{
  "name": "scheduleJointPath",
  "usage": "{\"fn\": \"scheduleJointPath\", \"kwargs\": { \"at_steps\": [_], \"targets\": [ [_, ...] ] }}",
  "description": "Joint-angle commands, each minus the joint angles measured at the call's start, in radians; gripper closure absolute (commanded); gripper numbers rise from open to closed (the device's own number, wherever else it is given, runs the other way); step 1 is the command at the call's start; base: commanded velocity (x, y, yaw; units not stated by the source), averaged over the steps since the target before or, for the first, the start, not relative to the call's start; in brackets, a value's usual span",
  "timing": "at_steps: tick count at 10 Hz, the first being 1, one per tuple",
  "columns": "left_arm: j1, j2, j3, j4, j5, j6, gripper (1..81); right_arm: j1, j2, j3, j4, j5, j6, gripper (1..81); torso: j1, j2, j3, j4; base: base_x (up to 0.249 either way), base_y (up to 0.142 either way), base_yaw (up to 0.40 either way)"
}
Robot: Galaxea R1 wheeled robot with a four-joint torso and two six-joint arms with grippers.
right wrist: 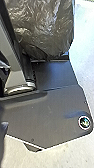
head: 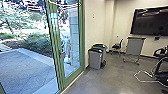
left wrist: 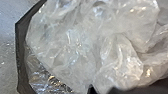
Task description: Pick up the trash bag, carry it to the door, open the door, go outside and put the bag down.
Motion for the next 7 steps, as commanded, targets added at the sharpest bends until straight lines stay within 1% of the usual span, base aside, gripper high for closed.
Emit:
{"fn": "scheduleJointPath", "kwargs": {
  "at_steps": [1, 7],
  "targets": [
    [-0.062, -0.003, -0.003, 0.009, 0.068, -0.001, 81.1, 0.045, 0.005, 0.005, -0.010, -0.053, -0.002, 1.0, 0.000, 0.000, 0.000, 0.000, 0.170, 0.000, 0.000],
    [-0.060, -0.003, -0.003, 0.009, 0.068, 0.000, 81.1, 0.025, 0.005, 0.005, -0.013, -0.045, -0.013, 1.0, 0.000, 0.000, 0.000, 0.000, 0.170, 0.000, 0.000]
  ]
}}
